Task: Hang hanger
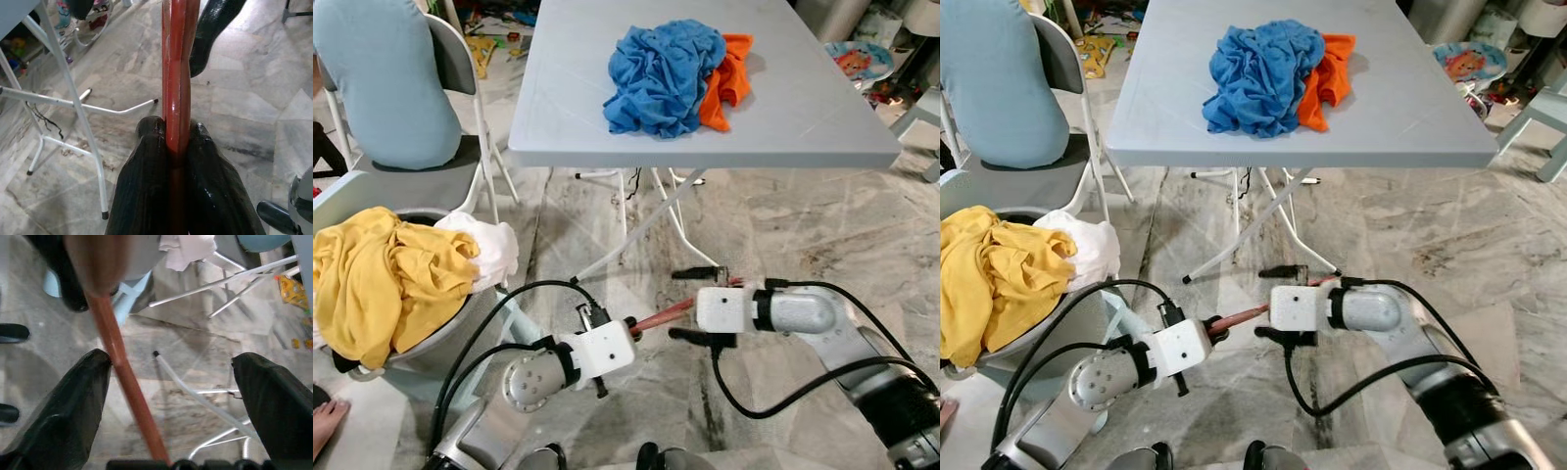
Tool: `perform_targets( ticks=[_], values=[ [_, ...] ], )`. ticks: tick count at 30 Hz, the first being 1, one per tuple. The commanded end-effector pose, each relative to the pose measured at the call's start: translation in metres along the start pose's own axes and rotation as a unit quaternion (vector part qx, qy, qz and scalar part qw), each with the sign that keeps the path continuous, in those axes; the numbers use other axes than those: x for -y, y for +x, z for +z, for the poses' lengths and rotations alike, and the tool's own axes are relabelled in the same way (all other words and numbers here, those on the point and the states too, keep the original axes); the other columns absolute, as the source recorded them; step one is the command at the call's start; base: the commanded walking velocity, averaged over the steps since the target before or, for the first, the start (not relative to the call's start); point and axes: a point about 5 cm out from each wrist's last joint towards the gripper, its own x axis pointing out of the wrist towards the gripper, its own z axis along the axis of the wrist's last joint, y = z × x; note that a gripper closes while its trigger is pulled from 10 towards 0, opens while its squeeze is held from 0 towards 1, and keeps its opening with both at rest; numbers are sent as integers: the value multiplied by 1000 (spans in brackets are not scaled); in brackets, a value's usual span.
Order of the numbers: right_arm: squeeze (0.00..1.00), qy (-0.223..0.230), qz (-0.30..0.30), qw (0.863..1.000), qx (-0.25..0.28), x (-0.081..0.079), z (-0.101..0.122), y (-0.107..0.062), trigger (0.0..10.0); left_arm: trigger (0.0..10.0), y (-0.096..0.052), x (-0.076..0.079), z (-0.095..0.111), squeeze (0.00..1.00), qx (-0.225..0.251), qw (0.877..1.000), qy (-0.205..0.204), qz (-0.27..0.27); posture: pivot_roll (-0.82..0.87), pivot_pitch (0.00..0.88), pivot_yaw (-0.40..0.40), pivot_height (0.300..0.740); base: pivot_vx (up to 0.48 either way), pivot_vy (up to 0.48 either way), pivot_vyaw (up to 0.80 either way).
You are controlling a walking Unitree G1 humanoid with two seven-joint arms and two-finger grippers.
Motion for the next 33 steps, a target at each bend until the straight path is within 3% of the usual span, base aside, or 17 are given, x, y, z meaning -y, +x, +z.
perform_targets(
  ticks=[1, 2, 7, 8, 9, 10, 13, 14, 15, 16, 22, 24, 27, 29, 33],
  values=[
    [0, -8, 11, 1000, -4, -7, -1, 4, 549, 10000, 5, 6, 5, 0, 9, 1000, 11, -19, 41, 166, -102, 740, 0, 0, 0],
    [0, -11, 16, 1000, -6, -9, -2, 4, 0, 10000, 6, 6, 5, 0, 11, 1000, 12, -19, 41, 166, -102, 740, 0, 0, 0],
    [0, -50, 32, 997, -46, -10, -15, -1, 0, 10000, 6, 5, 6, 0, 10, 1000, 18, -22, 38, 168, -104, 740, 0, 0, 0],
    [0, -55, 37, 996, -57, -10, -20, -3, 2157, 10000, 6, 5, 5, 0, 9, 1000, 18, -24, 34, 169, -104, 740, 0, 0, 0],
    [0, -55, 37, 996, -57, -10, -20, -3, 2157, 10000, 6, 5, 5, 0, 9, 1000, 18, -24, 34, 169, -104, 740, 0, 0, 0],
    [0, -57, 42, 995, -69, -11, -24, -4, 10000, 10000, 6, 6, 4, 0, 7, 999, 21, -26, 34, 169, -104, 740, 0, 0, 0],
    [0, -53, 55, 994, -74, -15, -27, -3, 10000, 10000, 7, 8, 4, 0, 8, 999, 23, -28, 34, 169, -104, 740, 0, 0, 0],
    [0, -60, 73, 992, -79, -22, -29, -1, 4902, 10000, 8, 8, 5, 0, 9, 999, 23, -27, 35, 169, -105, 740, 0, 0, 0],
    [0, -60, 73, 992, -79, -22, -29, -1, 4902, 10000, 8, 8, 5, 0, 9, 999, 23, -27, 35, 169, -105, 740, 0, 0, 0],
    [0, -69, 75, 991, -88, -25, -31, 0, 0, 10000, 10, 9, 5, 0, 8, 999, 27, -28, 35, 170, -105, 740, 0, 0, 0],
    [0, -70, 58, 991, -94, -21, -34, 1, 0, 10000, 11, 11, 5, 0, 8, 999, 27, -30, 32, 170, -102, 740, 0, 0, 0],
    [0, -51, 46, 993, -96, -20, -36, 1, 10000, 10000, 12, 12, 2, 0, -1, 999, 18, -27, 32, 170, -102, 740, 0, 0, 0],
    [0, -33, 29, 994, -95, -18, -36, 1, 10000, 10000, 13, 13, 0, 0, -8, 1000, 14, -22, 30, 171, -102, 740, 0, 0, 0],
    [0, 4, -16, 994, -108, -11, -43, -3, 10000, 10000, 11, 13, -4, 0, -12, 1000, 2, -7, 30, 172, -103, 740, 0, 0, 0],
    [0, 32, -63, 989, -133, -3, -55, -13, 10000, 10000, 5, 10, -14, 0, -34, 999, -11, 26, 30, 173, -101, 740, 0, 0, 0]
  ],
)
